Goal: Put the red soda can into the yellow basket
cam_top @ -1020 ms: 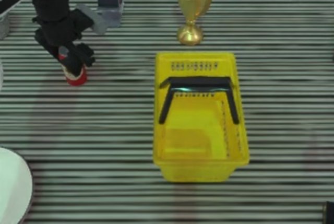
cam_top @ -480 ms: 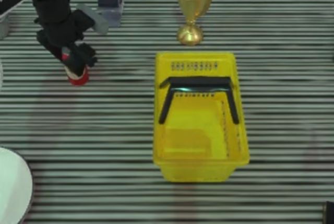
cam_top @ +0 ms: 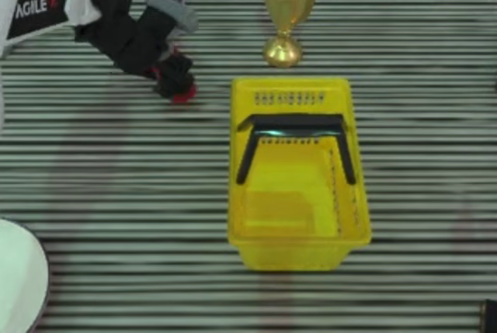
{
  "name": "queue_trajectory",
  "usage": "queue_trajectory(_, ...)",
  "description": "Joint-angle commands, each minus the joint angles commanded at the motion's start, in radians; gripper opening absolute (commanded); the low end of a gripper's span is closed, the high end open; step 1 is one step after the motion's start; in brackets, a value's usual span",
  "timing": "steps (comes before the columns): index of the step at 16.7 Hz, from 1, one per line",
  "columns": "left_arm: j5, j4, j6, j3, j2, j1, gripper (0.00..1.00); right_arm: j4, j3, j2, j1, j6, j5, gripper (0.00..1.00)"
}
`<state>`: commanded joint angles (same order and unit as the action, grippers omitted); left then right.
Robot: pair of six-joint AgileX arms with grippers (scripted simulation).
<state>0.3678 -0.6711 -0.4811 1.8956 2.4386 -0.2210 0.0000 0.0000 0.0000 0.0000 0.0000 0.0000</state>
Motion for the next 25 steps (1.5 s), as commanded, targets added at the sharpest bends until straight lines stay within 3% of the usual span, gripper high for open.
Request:
queue_trajectory(9, 0.572, 0.957, 0.294, -0.41, -0.218, -0.072, 0.0, 0.0, 0.0, 0.0, 0.0, 0.0, 0.0, 1.0)
queue_trajectory(14, 0.811, 1.325, 0.403, -0.581, -0.33, -0.1, 0.0, 0.0, 0.0, 0.0, 0.0, 0.0, 0.0, 1.0)
queue_trajectory(18, 0.894, 1.436, 0.436, -0.639, -0.373, -0.109, 0.0, 0.0, 0.0, 0.0, 0.0, 0.0, 0.0, 1.0)
queue_trajectory(25, 0.897, 1.453, 0.435, -0.639, -0.353, -0.104, 0.0, 0.0, 0.0, 0.0, 0.0, 0.0, 0.0, 1.0)
